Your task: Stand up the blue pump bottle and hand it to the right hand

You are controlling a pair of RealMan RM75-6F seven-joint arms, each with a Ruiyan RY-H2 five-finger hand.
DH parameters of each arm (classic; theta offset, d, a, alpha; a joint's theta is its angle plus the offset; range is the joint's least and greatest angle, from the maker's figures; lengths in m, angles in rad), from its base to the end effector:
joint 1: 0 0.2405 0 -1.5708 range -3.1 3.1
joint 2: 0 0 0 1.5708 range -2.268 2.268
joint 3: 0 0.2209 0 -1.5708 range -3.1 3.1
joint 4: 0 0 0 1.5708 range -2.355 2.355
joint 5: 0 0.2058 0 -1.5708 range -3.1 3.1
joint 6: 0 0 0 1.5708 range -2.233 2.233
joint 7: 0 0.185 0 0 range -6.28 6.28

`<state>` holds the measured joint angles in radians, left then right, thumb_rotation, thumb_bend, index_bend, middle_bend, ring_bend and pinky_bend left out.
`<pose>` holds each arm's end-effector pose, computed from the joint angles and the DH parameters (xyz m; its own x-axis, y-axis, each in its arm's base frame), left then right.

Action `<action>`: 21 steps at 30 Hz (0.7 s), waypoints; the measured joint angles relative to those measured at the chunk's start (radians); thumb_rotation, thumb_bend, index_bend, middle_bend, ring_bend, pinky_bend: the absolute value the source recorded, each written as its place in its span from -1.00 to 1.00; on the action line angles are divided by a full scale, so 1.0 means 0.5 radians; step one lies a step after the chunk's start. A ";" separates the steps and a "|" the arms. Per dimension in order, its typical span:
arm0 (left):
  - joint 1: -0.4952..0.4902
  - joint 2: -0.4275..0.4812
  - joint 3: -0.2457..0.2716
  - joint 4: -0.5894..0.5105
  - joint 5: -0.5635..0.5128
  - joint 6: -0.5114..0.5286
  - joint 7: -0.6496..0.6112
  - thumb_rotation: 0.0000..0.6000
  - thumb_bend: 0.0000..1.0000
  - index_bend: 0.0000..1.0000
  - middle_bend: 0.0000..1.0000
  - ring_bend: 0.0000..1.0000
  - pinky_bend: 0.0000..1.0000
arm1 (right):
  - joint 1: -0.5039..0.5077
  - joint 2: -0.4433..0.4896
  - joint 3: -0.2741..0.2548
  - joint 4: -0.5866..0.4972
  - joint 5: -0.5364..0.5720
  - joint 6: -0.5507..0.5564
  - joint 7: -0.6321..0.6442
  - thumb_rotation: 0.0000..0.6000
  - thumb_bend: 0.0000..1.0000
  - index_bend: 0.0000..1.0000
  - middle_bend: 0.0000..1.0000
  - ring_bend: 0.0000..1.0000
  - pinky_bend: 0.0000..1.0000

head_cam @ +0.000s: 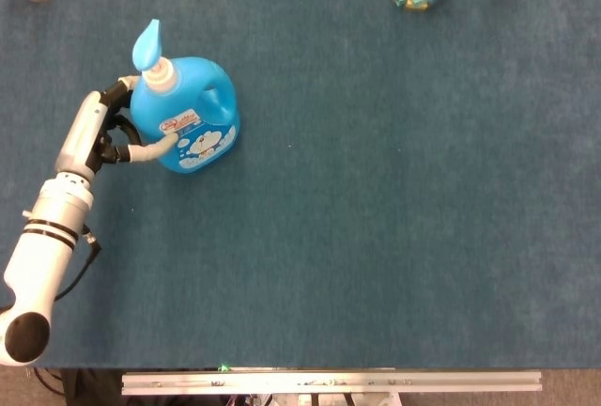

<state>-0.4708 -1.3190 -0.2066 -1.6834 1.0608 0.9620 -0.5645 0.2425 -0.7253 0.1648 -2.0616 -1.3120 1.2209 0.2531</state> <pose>-0.1987 0.3198 0.0301 -0.5156 0.2984 0.8032 0.8567 0.1946 0.4777 -0.2010 -0.2641 0.1894 0.0685 -0.1344 0.9886 -0.9976 -0.0185 0.0666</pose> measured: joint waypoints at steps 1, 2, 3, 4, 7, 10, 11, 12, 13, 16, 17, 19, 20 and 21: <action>0.000 0.014 -0.008 0.004 0.019 -0.025 -0.033 1.00 -0.55 -0.09 0.01 -0.19 0.25 | 0.002 0.000 0.001 -0.004 -0.001 0.000 -0.005 1.00 -0.60 -0.49 -0.39 -0.58 -0.47; 0.000 0.024 -0.015 0.007 0.036 -0.040 -0.061 1.00 -0.55 -0.09 0.01 -0.19 0.25 | 0.007 0.000 0.004 -0.009 -0.002 -0.001 -0.013 1.00 -0.60 -0.49 -0.39 -0.58 -0.47; -0.001 0.034 -0.020 0.010 0.059 -0.055 -0.094 1.00 -0.55 -0.09 0.01 -0.19 0.25 | 0.012 0.000 0.006 -0.015 -0.003 -0.004 -0.018 1.00 -0.60 -0.49 -0.39 -0.58 -0.47; -0.002 0.051 -0.027 0.016 0.095 -0.080 -0.146 1.00 -0.55 -0.08 0.01 -0.19 0.25 | 0.018 0.001 0.009 -0.020 -0.004 -0.008 -0.023 1.00 -0.60 -0.49 -0.39 -0.58 -0.47; -0.009 0.093 -0.044 0.037 0.226 -0.134 -0.297 1.00 -0.55 -0.08 0.01 -0.20 0.25 | 0.044 0.003 0.023 -0.038 -0.007 -0.026 -0.039 1.00 -0.60 -0.49 -0.39 -0.58 -0.47; -0.023 0.134 -0.056 0.068 0.393 -0.169 -0.461 1.00 -0.55 -0.09 0.00 -0.21 0.25 | 0.081 0.006 0.039 -0.062 -0.006 -0.062 -0.059 1.00 -0.60 -0.49 -0.39 -0.58 -0.47; -0.029 0.146 -0.059 0.078 0.443 -0.176 -0.514 1.00 -0.55 -0.09 0.00 -0.22 0.25 | 0.099 0.007 0.046 -0.073 -0.002 -0.083 -0.065 1.00 -0.60 -0.49 -0.39 -0.58 -0.47; -0.035 0.157 -0.062 0.088 0.493 -0.179 -0.565 1.00 -0.55 -0.09 0.00 -0.22 0.25 | 0.114 0.007 0.051 -0.080 0.001 -0.101 -0.069 1.00 -0.60 -0.49 -0.39 -0.58 -0.47; -0.044 0.171 -0.065 0.101 0.561 -0.180 -0.631 1.00 -0.55 -0.09 0.00 -0.22 0.25 | 0.128 0.007 0.057 -0.087 0.006 -0.120 -0.071 1.00 -0.60 -0.49 -0.39 -0.58 -0.47; -0.071 0.205 -0.068 0.127 0.715 -0.166 -0.786 1.00 -0.55 -0.09 -0.01 -0.24 0.25 | 0.194 0.002 0.083 -0.110 0.037 -0.198 -0.074 1.00 -0.60 -0.49 -0.39 -0.58 -0.47; -0.081 0.216 -0.068 0.132 0.755 -0.158 -0.824 1.00 -0.55 -0.09 -0.01 -0.24 0.25 | 0.226 -0.002 0.096 -0.119 0.054 -0.233 -0.077 1.00 -0.60 -0.49 -0.39 -0.58 -0.47; -0.106 0.240 -0.063 0.137 0.834 -0.132 -0.893 1.00 -0.55 -0.09 -0.01 -0.24 0.25 | 0.281 -0.013 0.118 -0.131 0.088 -0.293 -0.083 1.00 -0.60 -0.49 -0.39 -0.58 -0.47; -0.117 0.251 -0.059 0.137 0.861 -0.122 -0.917 1.00 -0.55 -0.09 -0.02 -0.24 0.25 | 0.319 -0.021 0.132 -0.138 0.114 -0.336 -0.088 1.00 -0.60 -0.49 -0.39 -0.58 -0.47; -0.128 0.261 -0.055 0.135 0.883 -0.110 -0.934 1.00 -0.55 -0.09 -0.02 -0.24 0.25 | 0.350 -0.028 0.143 -0.143 0.137 -0.370 -0.093 1.00 -0.60 -0.49 -0.39 -0.58 -0.47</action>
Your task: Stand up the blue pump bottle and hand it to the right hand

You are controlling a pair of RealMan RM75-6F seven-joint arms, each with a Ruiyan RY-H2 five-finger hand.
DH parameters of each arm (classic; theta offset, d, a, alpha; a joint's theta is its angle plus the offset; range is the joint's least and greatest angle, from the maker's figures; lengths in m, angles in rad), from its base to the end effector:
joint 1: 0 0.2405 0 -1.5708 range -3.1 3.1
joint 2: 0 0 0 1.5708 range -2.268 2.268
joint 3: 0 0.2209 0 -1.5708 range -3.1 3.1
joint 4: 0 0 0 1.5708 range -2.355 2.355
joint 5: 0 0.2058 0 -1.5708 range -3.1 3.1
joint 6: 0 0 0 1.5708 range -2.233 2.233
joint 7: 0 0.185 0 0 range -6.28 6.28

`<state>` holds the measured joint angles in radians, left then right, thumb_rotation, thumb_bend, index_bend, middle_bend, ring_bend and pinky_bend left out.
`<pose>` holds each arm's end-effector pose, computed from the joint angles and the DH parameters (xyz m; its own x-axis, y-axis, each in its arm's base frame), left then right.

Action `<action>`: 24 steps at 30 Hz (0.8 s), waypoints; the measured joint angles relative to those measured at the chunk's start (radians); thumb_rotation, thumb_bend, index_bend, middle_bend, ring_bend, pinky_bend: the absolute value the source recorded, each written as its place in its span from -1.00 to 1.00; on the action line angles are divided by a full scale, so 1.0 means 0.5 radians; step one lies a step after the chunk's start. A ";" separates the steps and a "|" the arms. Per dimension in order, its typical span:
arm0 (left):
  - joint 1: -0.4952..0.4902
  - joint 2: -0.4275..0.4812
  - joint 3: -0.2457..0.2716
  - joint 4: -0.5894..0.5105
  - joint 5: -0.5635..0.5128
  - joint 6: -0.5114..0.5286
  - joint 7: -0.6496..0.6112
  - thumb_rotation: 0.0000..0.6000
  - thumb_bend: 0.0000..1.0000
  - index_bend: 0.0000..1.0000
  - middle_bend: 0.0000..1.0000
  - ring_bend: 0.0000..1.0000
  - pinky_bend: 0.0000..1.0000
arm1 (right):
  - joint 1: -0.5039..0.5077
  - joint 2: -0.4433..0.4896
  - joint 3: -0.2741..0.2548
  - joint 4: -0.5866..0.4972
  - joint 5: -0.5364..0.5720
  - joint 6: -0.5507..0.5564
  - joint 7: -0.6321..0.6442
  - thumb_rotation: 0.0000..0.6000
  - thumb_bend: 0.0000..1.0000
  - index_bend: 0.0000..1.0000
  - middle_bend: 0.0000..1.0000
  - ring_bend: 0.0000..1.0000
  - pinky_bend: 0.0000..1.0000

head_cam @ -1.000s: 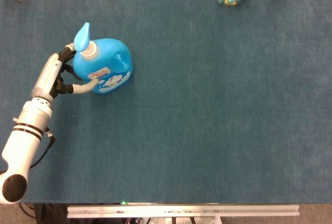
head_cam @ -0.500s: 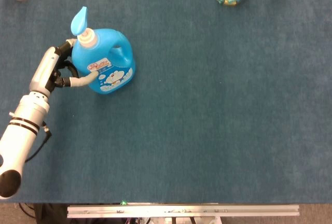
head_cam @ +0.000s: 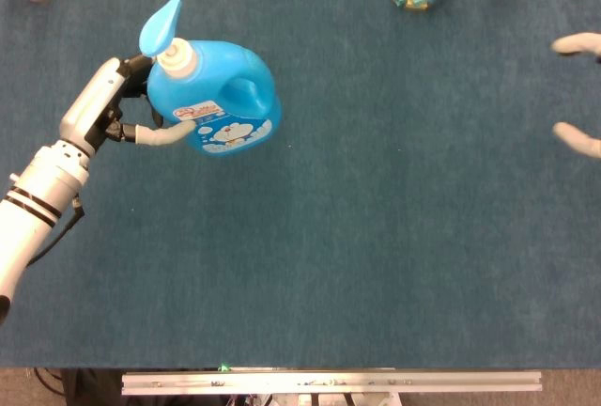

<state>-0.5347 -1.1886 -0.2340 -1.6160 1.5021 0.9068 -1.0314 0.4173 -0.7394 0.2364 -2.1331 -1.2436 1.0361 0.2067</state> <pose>-0.1520 0.3406 0.0637 -0.4975 0.4868 0.7180 0.8113 -0.0319 0.5837 -0.1389 -0.2939 0.1571 0.0570 -0.2727 0.9604 -0.9873 -0.1582 0.0137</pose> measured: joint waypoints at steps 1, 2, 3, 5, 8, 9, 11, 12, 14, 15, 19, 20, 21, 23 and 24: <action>-0.013 0.009 0.007 -0.005 0.020 0.017 -0.012 1.00 -0.55 -0.09 -0.02 -0.24 0.25 | 0.032 -0.009 0.011 -0.005 0.027 -0.033 -0.004 1.00 -0.60 -0.48 -0.39 -0.58 -0.47; -0.023 0.015 0.014 -0.011 0.032 0.026 -0.015 1.00 -0.55 -0.09 -0.02 -0.24 0.25 | 0.076 -0.020 0.026 -0.011 0.063 -0.080 -0.008 1.00 -0.60 -0.48 -0.39 -0.58 -0.47; -0.031 0.019 0.019 -0.016 0.040 0.030 -0.016 1.00 -0.55 -0.09 -0.02 -0.24 0.25 | 0.109 -0.029 0.037 -0.015 0.091 -0.117 -0.010 1.00 -0.60 -0.48 -0.39 -0.59 -0.47; -0.045 0.021 0.031 -0.026 0.046 0.045 -0.003 1.00 -0.55 -0.09 -0.02 -0.24 0.25 | 0.190 -0.055 0.064 -0.021 0.169 -0.210 -0.016 1.00 -0.60 -0.47 -0.38 -0.58 -0.47; -0.061 0.022 0.048 -0.046 0.046 0.061 0.014 1.00 -0.55 -0.09 -0.02 -0.25 0.25 | 0.314 -0.103 0.101 -0.024 0.292 -0.335 -0.026 1.00 -0.60 -0.46 -0.37 -0.58 -0.47; -0.064 0.023 0.053 -0.054 0.044 0.065 0.015 1.00 -0.55 -0.09 -0.02 -0.25 0.25 | 0.352 -0.121 0.111 -0.023 0.330 -0.368 -0.032 1.00 -0.60 -0.46 -0.37 -0.58 -0.47; -0.070 0.025 0.062 -0.074 0.034 0.075 0.021 1.00 -0.55 -0.09 -0.02 -0.25 0.25 | 0.440 -0.170 0.134 -0.019 0.418 -0.424 -0.051 1.00 -0.60 -0.45 -0.37 -0.58 -0.47; -0.072 0.026 0.066 -0.081 0.028 0.079 0.026 1.00 -0.55 -0.09 -0.02 -0.25 0.25 | 0.476 -0.192 0.144 -0.017 0.455 -0.441 -0.058 1.00 -0.60 -0.45 -0.37 -0.58 -0.47; -0.077 0.027 0.071 -0.098 0.010 0.084 0.044 1.00 -0.55 -0.09 -0.02 -0.25 0.25 | 0.554 -0.240 0.169 -0.015 0.546 -0.470 -0.072 1.00 -0.60 -0.42 -0.37 -0.58 -0.47; -0.080 0.028 0.074 -0.107 0.003 0.084 0.049 1.00 -0.55 -0.09 -0.02 -0.25 0.25 | 0.587 -0.257 0.179 -0.014 0.586 -0.483 -0.079 1.00 -0.60 -0.40 -0.37 -0.58 -0.47; -0.097 0.041 0.084 -0.151 -0.030 0.076 0.084 1.00 -0.55 -0.09 -0.03 -0.26 0.25 | 0.730 -0.310 0.220 -0.012 0.766 -0.539 -0.113 1.00 -0.60 -0.32 -0.37 -0.58 -0.47; -0.100 0.044 0.084 -0.161 -0.039 0.075 0.091 1.00 -0.55 -0.09 -0.03 -0.26 0.25 | 0.775 -0.320 0.230 -0.010 0.824 -0.552 -0.126 1.00 -0.60 -0.30 -0.37 -0.58 -0.47; -0.102 0.047 0.085 -0.172 -0.048 0.074 0.095 1.00 -0.55 -0.09 -0.03 -0.26 0.25 | 0.810 -0.326 0.237 -0.007 0.870 -0.562 -0.138 1.00 -0.60 -0.28 -0.37 -0.58 -0.47; -0.108 0.054 0.084 -0.196 -0.073 0.070 0.104 1.00 -0.55 -0.09 -0.04 -0.26 0.25 | 0.894 -0.339 0.252 0.002 0.980 -0.584 -0.166 1.00 -0.60 -0.28 -0.37 -0.58 -0.47; -0.110 0.056 0.083 -0.205 -0.084 0.070 0.111 1.00 -0.55 -0.09 -0.04 -0.26 0.25 | 0.930 -0.344 0.257 0.007 1.029 -0.591 -0.180 1.00 -0.60 -0.28 -0.37 -0.58 -0.47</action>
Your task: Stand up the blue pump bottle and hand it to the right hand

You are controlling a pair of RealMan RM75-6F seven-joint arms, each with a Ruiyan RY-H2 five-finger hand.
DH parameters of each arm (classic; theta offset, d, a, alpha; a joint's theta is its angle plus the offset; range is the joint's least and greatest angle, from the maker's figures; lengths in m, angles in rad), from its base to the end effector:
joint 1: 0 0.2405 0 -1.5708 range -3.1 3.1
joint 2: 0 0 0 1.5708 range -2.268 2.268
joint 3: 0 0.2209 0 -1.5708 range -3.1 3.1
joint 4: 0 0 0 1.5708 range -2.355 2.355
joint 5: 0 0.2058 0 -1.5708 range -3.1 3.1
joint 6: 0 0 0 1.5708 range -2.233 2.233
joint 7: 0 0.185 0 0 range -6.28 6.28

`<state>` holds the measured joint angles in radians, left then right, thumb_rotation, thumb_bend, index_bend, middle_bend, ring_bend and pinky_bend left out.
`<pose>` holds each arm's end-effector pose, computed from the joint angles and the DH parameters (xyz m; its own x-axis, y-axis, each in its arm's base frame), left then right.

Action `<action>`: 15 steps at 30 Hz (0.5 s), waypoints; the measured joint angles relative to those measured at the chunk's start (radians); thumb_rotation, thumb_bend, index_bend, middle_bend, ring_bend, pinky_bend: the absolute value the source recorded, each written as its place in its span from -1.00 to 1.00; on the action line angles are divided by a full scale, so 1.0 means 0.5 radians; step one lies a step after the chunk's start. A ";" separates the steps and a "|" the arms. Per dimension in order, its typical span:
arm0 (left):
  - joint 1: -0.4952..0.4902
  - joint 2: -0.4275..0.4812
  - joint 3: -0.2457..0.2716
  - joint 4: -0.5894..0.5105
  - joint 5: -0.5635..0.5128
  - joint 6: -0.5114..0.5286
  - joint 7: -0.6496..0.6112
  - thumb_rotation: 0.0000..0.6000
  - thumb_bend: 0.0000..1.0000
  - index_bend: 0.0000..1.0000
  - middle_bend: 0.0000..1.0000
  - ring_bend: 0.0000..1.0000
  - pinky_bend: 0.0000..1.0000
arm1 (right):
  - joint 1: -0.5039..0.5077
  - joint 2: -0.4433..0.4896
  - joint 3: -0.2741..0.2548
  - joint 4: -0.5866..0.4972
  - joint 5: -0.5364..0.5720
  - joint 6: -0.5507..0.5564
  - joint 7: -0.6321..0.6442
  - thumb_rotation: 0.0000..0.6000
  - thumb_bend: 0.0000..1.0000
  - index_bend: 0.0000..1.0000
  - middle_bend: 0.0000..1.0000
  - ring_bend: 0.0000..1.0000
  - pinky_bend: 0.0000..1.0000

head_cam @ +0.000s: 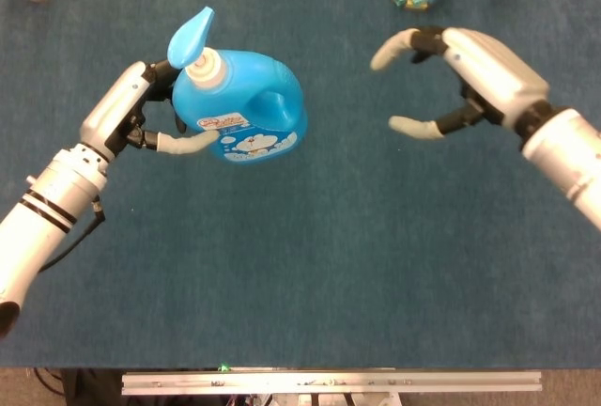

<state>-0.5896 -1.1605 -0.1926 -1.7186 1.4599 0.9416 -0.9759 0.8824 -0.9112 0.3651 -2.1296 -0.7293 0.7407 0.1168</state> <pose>-0.1237 0.3305 0.0604 -0.4846 0.5290 0.6966 0.7982 -0.0583 0.5996 -0.0177 -0.3347 0.0858 -0.0778 -0.5515 0.8305 -0.9537 -0.2017 -0.2232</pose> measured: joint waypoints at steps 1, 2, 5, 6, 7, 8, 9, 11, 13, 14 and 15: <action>-0.002 0.002 -0.003 -0.010 -0.016 0.001 0.010 1.00 -0.55 -0.09 -0.04 -0.26 0.25 | 0.049 -0.006 0.005 0.008 0.064 -0.008 -0.021 1.00 -0.60 -0.28 -0.37 -0.58 -0.47; -0.004 0.003 -0.005 -0.018 -0.028 0.001 0.017 1.00 -0.55 -0.09 -0.04 -0.26 0.25 | 0.086 -0.012 0.009 0.014 0.112 -0.012 -0.037 1.00 -0.60 -0.28 -0.37 -0.58 -0.47; -0.007 0.003 -0.017 -0.047 -0.076 0.004 0.027 1.00 -0.55 -0.10 -0.04 -0.27 0.25 | 0.201 -0.032 0.016 0.036 0.254 -0.019 -0.092 1.00 -0.60 -0.28 -0.37 -0.58 -0.47; -0.008 0.003 -0.022 -0.060 -0.092 0.003 0.027 1.00 -0.55 -0.10 -0.04 -0.27 0.25 | 0.234 -0.041 0.017 0.044 0.293 -0.019 -0.108 1.00 -0.60 -0.28 -0.37 -0.58 -0.47; -0.010 0.004 -0.028 -0.076 -0.112 0.000 0.027 1.00 -0.55 -0.10 -0.04 -0.27 0.25 | 0.278 -0.054 0.018 0.056 0.343 -0.018 -0.129 1.00 -0.60 -0.28 -0.37 -0.59 -0.47; -0.012 0.005 -0.032 -0.089 -0.126 -0.002 0.027 1.00 -0.55 -0.10 -0.05 -0.27 0.25 | 0.311 -0.066 0.018 0.065 0.379 -0.015 -0.146 1.00 -0.60 -0.28 -0.37 -0.58 -0.47; -0.014 0.006 -0.036 -0.101 -0.135 -0.004 0.027 1.00 -0.55 -0.10 -0.05 -0.27 0.25 | 0.344 -0.080 0.017 0.075 0.415 -0.009 -0.163 1.00 -0.60 -0.28 -0.37 -0.58 -0.47; -0.019 0.010 -0.043 -0.122 -0.145 -0.007 0.035 1.00 -0.55 -0.10 -0.05 -0.27 0.25 | 0.419 -0.116 0.014 0.101 0.494 0.016 -0.207 1.00 -0.60 -0.28 -0.37 -0.58 -0.47; -0.020 0.014 -0.048 -0.137 -0.150 -0.003 0.041 1.00 -0.55 -0.10 -0.05 -0.27 0.25 | 0.482 -0.154 0.010 0.124 0.566 0.051 -0.244 1.00 -0.60 -0.28 -0.37 -0.58 -0.47; -0.020 0.015 -0.051 -0.144 -0.153 0.000 0.041 1.00 -0.55 -0.10 -0.05 -0.27 0.25 | 0.507 -0.170 0.008 0.134 0.597 0.065 -0.256 1.00 -0.60 -0.28 -0.37 -0.58 -0.47; -0.021 0.016 -0.054 -0.149 -0.155 0.002 0.042 1.00 -0.55 -0.10 -0.05 -0.27 0.25 | 0.530 -0.187 0.007 0.146 0.626 0.080 -0.269 1.00 -0.60 -0.28 -0.37 -0.58 -0.47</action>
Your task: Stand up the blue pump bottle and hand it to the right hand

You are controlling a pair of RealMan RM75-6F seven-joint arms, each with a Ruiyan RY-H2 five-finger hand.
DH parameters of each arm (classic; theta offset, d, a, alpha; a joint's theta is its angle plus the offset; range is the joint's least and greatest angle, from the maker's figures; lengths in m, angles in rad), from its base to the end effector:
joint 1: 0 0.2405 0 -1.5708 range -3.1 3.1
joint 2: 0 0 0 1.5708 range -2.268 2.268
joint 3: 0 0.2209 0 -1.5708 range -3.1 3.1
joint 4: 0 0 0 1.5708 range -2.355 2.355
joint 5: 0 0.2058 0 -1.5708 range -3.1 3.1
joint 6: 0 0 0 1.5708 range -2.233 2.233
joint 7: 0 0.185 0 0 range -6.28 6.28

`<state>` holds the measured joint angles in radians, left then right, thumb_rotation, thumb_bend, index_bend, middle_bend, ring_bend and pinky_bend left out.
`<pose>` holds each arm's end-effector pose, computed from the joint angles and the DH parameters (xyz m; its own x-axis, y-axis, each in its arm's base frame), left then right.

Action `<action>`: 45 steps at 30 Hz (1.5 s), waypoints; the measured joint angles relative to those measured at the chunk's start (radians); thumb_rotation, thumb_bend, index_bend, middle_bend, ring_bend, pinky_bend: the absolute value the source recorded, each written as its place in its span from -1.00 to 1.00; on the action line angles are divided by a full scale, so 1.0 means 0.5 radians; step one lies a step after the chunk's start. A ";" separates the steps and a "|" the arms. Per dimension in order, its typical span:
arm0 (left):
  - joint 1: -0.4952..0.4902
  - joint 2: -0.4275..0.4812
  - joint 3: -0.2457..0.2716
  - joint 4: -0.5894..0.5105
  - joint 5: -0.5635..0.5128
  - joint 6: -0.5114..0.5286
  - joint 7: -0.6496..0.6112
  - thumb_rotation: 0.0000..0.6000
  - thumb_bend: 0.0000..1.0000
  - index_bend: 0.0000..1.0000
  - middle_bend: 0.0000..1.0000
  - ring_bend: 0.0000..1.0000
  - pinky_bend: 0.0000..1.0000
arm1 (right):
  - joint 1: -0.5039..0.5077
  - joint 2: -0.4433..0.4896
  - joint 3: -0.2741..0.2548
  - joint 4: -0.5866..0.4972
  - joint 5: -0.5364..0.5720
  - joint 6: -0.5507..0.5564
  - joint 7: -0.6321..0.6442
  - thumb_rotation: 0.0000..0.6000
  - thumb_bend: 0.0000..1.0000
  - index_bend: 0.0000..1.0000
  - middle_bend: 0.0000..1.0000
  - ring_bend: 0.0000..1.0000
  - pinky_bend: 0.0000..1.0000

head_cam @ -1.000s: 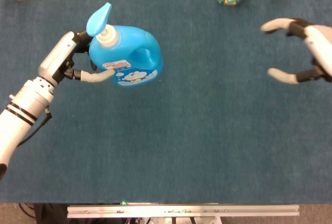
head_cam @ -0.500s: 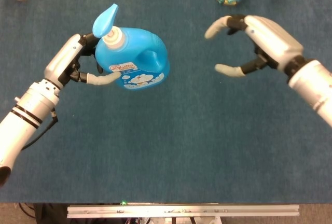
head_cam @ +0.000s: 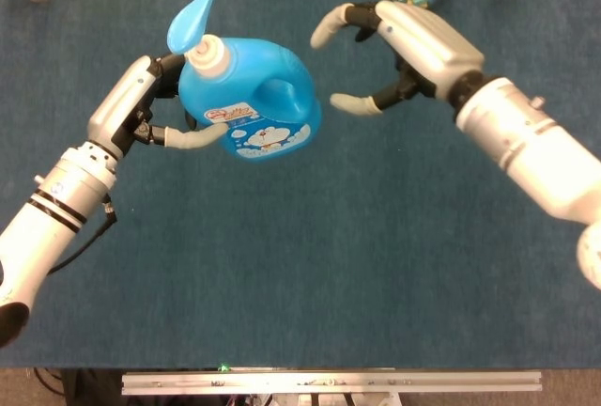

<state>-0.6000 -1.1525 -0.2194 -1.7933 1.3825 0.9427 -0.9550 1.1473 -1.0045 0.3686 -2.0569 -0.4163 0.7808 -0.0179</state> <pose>-0.1070 0.3296 0.0633 -0.5475 0.5183 0.6569 0.7561 -0.0299 0.6538 0.0339 -0.3545 0.0685 -0.0683 -0.5581 0.8270 -0.9526 -0.2098 -0.2202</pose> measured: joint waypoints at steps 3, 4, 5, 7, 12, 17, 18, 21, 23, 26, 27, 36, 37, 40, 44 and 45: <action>-0.002 -0.001 -0.003 -0.013 -0.001 0.004 0.003 1.00 -0.55 -0.10 -0.05 -0.27 0.25 | 0.068 -0.052 -0.005 0.032 0.086 0.043 -0.042 1.00 -0.60 -0.28 -0.37 -0.58 -0.47; -0.003 -0.002 -0.002 -0.015 0.001 0.004 0.003 1.00 -0.55 -0.10 -0.05 -0.27 0.25 | 0.086 -0.067 -0.006 0.041 0.109 0.055 -0.053 1.00 -0.60 -0.28 -0.37 -0.58 -0.47; -0.004 -0.003 -0.002 -0.015 0.002 0.004 0.002 1.00 -0.55 -0.10 -0.05 -0.27 0.25 | 0.107 -0.086 -0.007 0.052 0.136 0.069 -0.066 1.00 -0.60 -0.28 -0.37 -0.58 -0.47; -0.005 -0.007 -0.002 -0.016 0.001 0.003 -0.010 1.00 -0.55 -0.10 -0.05 -0.27 0.25 | 0.133 -0.114 -0.006 0.064 0.165 0.086 -0.079 1.00 -0.60 -0.28 -0.37 -0.58 -0.47; -0.012 -0.014 -0.002 -0.013 0.015 -0.001 -0.036 1.00 -0.55 -0.10 -0.05 -0.27 0.25 | 0.178 -0.170 -0.003 0.078 0.197 0.116 -0.110 1.00 -0.60 -0.28 -0.37 -0.58 -0.47; -0.017 -0.024 0.000 -0.005 0.018 0.001 -0.040 1.00 -0.55 -0.10 -0.05 -0.27 0.25 | 0.206 -0.217 -0.001 0.106 0.237 0.126 -0.121 1.00 -0.60 -0.28 -0.37 -0.58 -0.47; -0.018 -0.027 0.000 -0.003 0.016 0.000 -0.040 1.00 -0.55 -0.10 -0.05 -0.27 0.25 | 0.211 -0.222 0.002 0.109 0.241 0.124 -0.120 1.00 -0.60 -0.28 -0.37 -0.58 -0.47; -0.023 -0.039 0.000 0.010 0.012 -0.003 -0.035 1.00 -0.55 -0.10 -0.05 -0.27 0.25 | 0.222 -0.231 0.013 0.105 0.249 0.122 -0.122 1.00 -0.60 -0.28 -0.37 -0.58 -0.47; -0.027 -0.047 0.001 0.017 0.007 -0.007 -0.033 1.00 -0.55 -0.10 -0.05 -0.27 0.25 | 0.227 -0.236 0.020 0.102 0.250 0.127 -0.122 1.00 -0.60 -0.28 -0.36 -0.58 -0.47; -0.032 -0.057 0.002 0.021 0.005 -0.011 -0.033 1.00 -0.55 -0.10 -0.05 -0.27 0.25 | 0.239 -0.246 0.024 0.101 0.257 0.133 -0.130 1.00 -0.60 -0.28 -0.35 -0.57 -0.47; -0.034 -0.059 0.002 0.023 0.005 -0.012 -0.034 1.00 -0.55 -0.10 -0.05 -0.27 0.25 | 0.243 -0.250 0.025 0.101 0.261 0.134 -0.133 1.00 -0.59 -0.28 -0.35 -0.57 -0.47; -0.038 -0.064 -0.001 0.044 0.005 -0.014 -0.062 1.00 -0.55 -0.10 -0.05 -0.27 0.25 | 0.277 -0.302 0.005 0.118 0.302 0.160 -0.176 1.00 -0.44 -0.25 -0.32 -0.53 -0.46; -0.038 -0.064 -0.001 0.047 0.006 -0.013 -0.066 1.00 -0.55 -0.10 -0.05 -0.27 0.25 | 0.281 -0.307 0.003 0.121 0.306 0.164 -0.181 1.00 -0.41 -0.25 -0.31 -0.53 -0.46; -0.036 -0.062 0.003 0.049 0.013 -0.012 -0.073 1.00 -0.55 -0.10 -0.05 -0.27 0.25 | 0.288 -0.322 0.003 0.135 0.316 0.177 -0.190 1.00 -0.36 -0.23 -0.30 -0.52 -0.46; -0.035 -0.066 0.010 0.046 0.016 -0.012 -0.069 1.00 -0.55 -0.10 -0.05 -0.27 0.25 | 0.298 -0.341 0.012 0.149 0.328 0.193 -0.197 1.00 -0.34 -0.21 -0.29 -0.50 -0.46; -0.037 -0.068 0.011 0.046 0.015 -0.014 -0.067 1.00 -0.55 -0.10 -0.05 -0.27 0.25 | 0.301 -0.346 0.014 0.151 0.333 0.197 -0.200 1.00 -0.34 -0.21 -0.29 -0.49 -0.46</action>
<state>-0.6183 -1.1865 -0.2140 -1.7704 1.3901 0.9359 -0.9886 1.2977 -1.1776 0.3755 -1.9816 -0.2498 0.8793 -0.1181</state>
